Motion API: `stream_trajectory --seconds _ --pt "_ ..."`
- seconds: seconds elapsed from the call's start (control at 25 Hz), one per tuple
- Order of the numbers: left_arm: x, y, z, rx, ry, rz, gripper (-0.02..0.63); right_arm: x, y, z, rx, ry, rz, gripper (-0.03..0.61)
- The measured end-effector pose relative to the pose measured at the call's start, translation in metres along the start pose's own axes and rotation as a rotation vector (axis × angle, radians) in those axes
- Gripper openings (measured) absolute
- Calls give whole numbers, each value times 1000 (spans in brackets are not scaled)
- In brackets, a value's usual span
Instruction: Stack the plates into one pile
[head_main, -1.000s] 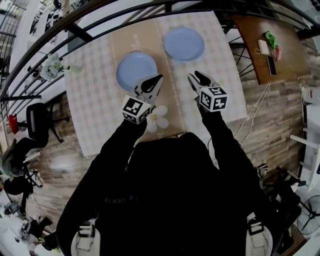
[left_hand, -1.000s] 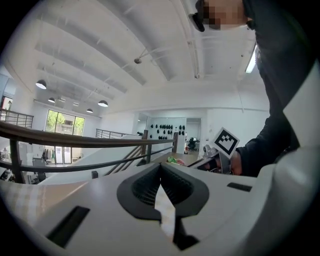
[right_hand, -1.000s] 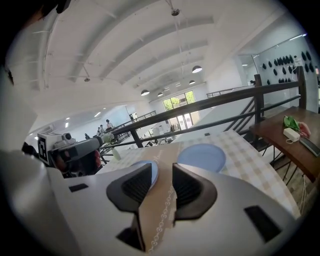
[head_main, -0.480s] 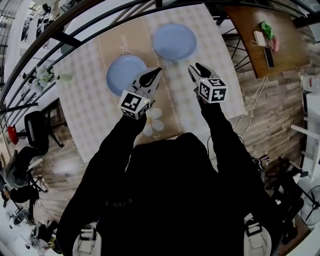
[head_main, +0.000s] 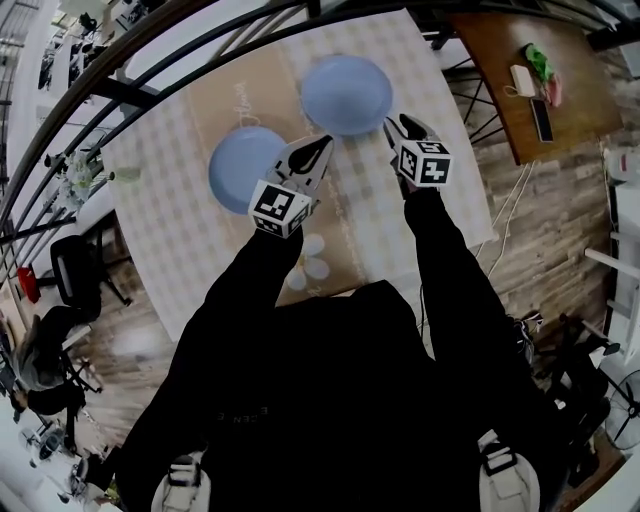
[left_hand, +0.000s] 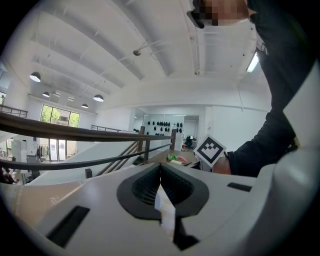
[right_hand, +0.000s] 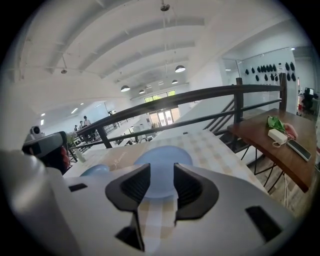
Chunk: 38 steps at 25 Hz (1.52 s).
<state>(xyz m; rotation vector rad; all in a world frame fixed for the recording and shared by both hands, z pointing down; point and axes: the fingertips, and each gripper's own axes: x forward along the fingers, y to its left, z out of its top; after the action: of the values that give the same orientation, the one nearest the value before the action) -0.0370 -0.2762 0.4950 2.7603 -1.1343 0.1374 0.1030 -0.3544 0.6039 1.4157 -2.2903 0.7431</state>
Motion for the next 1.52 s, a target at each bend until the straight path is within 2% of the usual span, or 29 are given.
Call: stream_trajectory --seconds 0.4,0.6,0.88,1.08,1.24,1.52 --pt "39 27 -8 12 11 -6 20 58 -45 -23 53 67 -59 166" --pt "58 37 -11 19 14 -14 20 81 -59 -18 37 90 -97 169" --pt "76 50 -23 7 27 -6 20 117 -84 -38 40 173 -130 175" --pt "78 50 -28 -30 23 8 20 131 -85 -50 55 205 -141 170" --pt "71 47 -38 -13 66 6 20 144 -77 -60 92 223 -130 166" --pt "66 46 -33 -22 55 2 20 148 -86 -60 122 217 -177 134"
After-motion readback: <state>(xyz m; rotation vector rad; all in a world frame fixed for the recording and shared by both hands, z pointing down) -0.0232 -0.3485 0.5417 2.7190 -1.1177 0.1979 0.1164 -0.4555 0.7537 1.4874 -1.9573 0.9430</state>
